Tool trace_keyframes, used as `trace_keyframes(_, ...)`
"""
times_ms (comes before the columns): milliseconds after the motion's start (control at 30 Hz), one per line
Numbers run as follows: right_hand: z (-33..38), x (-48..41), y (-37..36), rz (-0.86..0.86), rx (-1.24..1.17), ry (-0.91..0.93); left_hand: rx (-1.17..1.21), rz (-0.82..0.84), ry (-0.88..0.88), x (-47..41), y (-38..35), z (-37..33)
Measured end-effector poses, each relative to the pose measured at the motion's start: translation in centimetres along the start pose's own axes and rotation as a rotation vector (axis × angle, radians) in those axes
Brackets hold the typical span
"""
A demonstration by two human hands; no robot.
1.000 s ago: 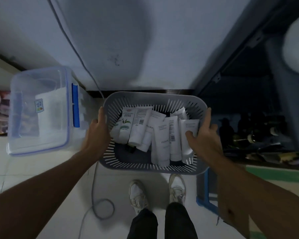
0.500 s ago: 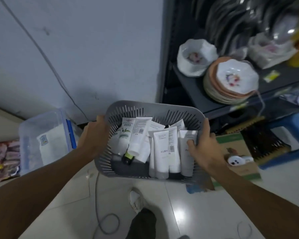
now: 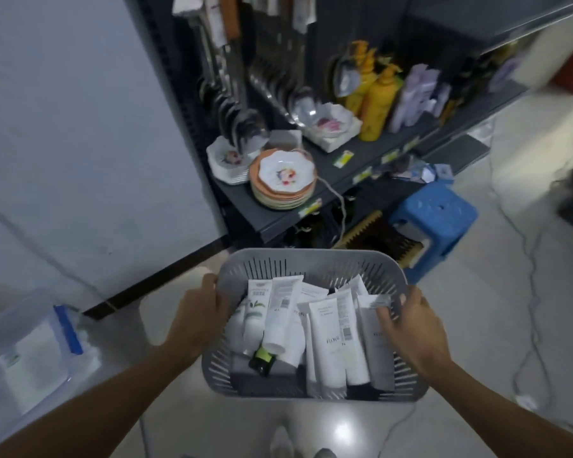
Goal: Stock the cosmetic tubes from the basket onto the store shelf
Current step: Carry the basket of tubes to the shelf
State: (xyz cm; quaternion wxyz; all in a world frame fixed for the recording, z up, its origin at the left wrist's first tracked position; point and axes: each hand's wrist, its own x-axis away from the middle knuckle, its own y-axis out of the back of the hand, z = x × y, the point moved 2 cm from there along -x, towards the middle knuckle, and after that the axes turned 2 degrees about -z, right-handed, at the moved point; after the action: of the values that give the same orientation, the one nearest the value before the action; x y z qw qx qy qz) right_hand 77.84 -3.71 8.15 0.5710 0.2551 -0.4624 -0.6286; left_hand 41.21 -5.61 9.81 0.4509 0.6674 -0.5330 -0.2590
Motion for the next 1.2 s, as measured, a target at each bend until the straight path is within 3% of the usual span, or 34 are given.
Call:
trace_keyframes(400, -16.9, -3.8, 10.2, -0.230, -0.109, -0.270, 0.017, 0.153, -0.373, -5.1, -9.9, -21.2)
trace_keyframes(833, -31.2, -20.9, 20.2, -0.256, -0.142, -0.295, 0.060, 0.160, -0.333, -11.2, -21.2, -42.6)
trace_keyframes(1200, -37.3, -40.7, 24.7, -0.219, -0.092, -0.247, 0.084, 0.173, -0.243, -22.7, -30.4, -54.5)
